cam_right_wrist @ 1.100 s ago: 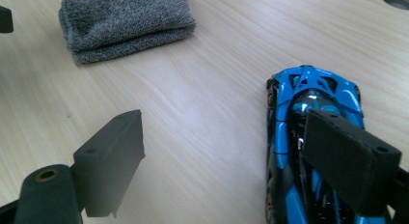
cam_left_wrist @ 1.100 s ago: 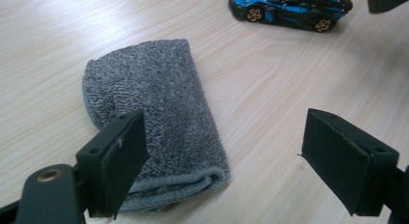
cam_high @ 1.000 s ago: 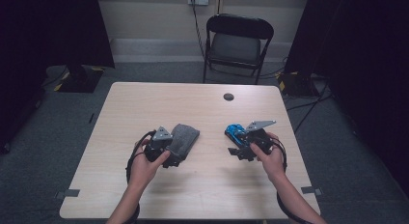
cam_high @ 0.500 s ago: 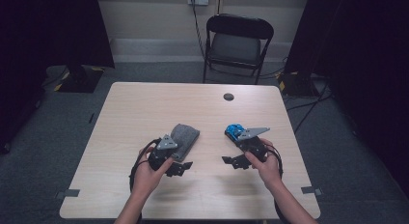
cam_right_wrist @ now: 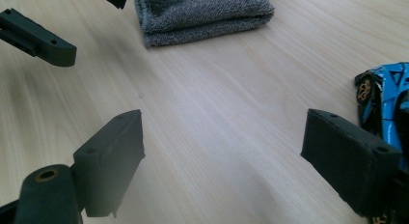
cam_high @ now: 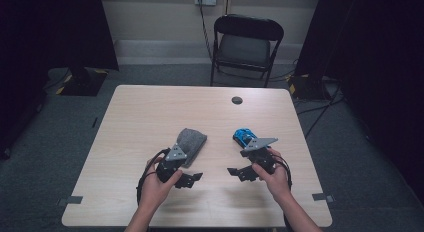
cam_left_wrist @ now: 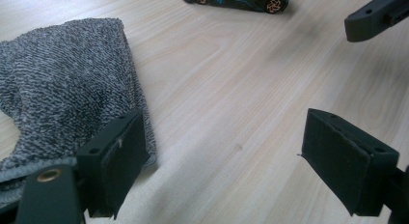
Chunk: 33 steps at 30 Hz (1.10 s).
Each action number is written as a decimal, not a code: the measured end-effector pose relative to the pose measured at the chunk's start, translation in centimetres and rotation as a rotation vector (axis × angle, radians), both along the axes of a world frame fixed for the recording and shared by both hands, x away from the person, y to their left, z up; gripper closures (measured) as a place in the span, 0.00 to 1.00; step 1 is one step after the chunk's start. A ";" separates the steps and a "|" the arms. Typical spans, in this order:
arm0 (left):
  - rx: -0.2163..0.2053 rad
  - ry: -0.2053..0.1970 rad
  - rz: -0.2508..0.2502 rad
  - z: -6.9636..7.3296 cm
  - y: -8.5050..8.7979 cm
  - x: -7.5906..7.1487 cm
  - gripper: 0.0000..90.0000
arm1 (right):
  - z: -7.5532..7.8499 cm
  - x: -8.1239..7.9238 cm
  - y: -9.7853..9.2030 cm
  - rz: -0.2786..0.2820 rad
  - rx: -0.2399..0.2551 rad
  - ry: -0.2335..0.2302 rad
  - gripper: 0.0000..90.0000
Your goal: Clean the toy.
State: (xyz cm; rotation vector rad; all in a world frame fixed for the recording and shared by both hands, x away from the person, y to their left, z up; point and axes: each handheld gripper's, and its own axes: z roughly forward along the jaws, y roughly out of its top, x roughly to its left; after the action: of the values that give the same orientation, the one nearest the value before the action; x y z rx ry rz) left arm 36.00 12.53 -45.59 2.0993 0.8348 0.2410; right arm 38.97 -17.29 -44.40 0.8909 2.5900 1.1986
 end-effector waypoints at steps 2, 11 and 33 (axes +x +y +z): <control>-0.001 -0.001 0.005 -0.1 -0.1 -0.2 0.17 | -0.1 -0.3 0.2 0.006 -0.001 0.001 0.16; 0.001 -0.009 -0.007 -0.1 -0.4 -1.1 0.17 | -0.2 -1.5 0.5 0.024 -0.003 -0.002 0.16; 0.013 0.007 -0.048 -1.4 -1.8 -3.4 0.17 | -1.5 -4.2 0.8 0.066 -0.005 0.007 0.15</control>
State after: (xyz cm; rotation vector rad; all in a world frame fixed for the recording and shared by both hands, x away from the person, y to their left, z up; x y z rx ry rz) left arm 32.58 10.70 -46.96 2.1304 0.7879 0.2137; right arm 34.79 -16.46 -45.89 0.8164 2.6460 1.2077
